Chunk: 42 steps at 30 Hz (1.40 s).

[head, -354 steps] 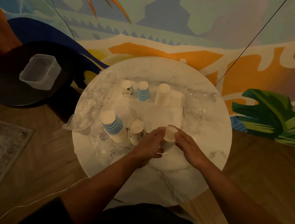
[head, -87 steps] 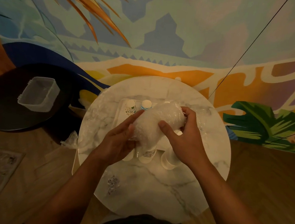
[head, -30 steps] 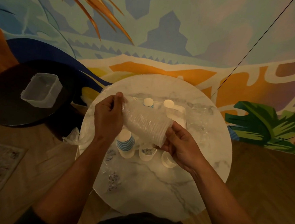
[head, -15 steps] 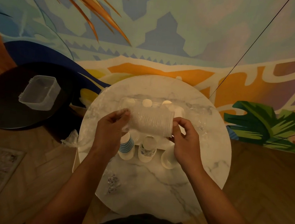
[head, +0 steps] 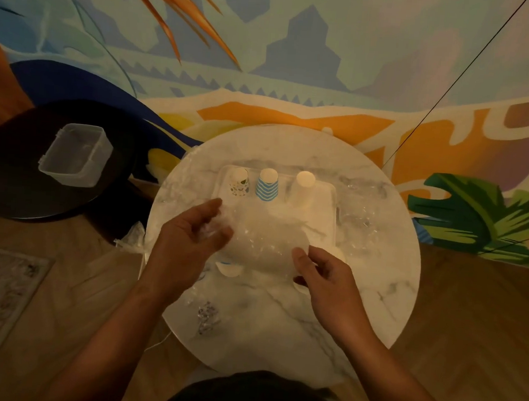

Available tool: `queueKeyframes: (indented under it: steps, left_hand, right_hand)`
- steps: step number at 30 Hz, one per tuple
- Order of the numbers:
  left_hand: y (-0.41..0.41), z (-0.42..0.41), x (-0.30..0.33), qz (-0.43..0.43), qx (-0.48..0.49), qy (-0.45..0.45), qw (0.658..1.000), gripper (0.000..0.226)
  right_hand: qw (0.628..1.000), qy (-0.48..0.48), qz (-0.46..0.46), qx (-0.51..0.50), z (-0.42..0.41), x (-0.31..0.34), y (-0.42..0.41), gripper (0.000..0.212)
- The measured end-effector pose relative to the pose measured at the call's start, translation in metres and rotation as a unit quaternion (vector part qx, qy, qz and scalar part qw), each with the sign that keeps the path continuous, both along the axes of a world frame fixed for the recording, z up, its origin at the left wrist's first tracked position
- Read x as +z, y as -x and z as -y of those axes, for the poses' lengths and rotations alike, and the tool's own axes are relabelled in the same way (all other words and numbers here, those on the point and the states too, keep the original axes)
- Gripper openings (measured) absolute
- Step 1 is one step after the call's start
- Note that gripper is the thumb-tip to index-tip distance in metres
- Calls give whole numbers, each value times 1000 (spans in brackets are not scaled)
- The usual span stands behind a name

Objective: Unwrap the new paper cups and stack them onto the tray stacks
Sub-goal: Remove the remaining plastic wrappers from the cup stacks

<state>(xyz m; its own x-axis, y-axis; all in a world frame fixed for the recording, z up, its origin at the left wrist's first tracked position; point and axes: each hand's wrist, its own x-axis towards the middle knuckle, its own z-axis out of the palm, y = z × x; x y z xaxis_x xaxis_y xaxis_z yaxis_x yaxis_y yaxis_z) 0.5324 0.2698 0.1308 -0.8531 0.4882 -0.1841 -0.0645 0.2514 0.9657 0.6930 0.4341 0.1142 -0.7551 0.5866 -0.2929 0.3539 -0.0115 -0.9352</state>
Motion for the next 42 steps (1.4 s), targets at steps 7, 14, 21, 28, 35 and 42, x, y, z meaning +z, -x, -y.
queueKeyframes:
  steps: [7, 14, 21, 28, 35, 42]
  left_hand:
    - [-16, 31, -37, -15, -168, 142, 975, 43]
    - [-54, 37, -99, -25, -98, 237, 966, 20]
    - [-76, 32, -136, -30, -81, 224, 971, 16]
    - [-78, 12, -147, -34, -99, 234, 967, 9]
    - [-78, 0, -155, -33, -114, 225, 967, 15]
    - [-74, -2, -156, -84, -140, 240, 957, 10]
  right_hand:
    - [995, 44, 83, 39, 0, -24, -35, 50]
    - [984, 55, 130, 110, 16, -93, -48, 74]
    - [973, 119, 149, 129, 13, -153, -56, 85]
    - [963, 174, 173, 110, 3, -177, -53, 53]
    - [967, 155, 166, 119, -10, -184, -54, 74]
    - [971, 35, 186, 143, -10, -173, -50, 59]
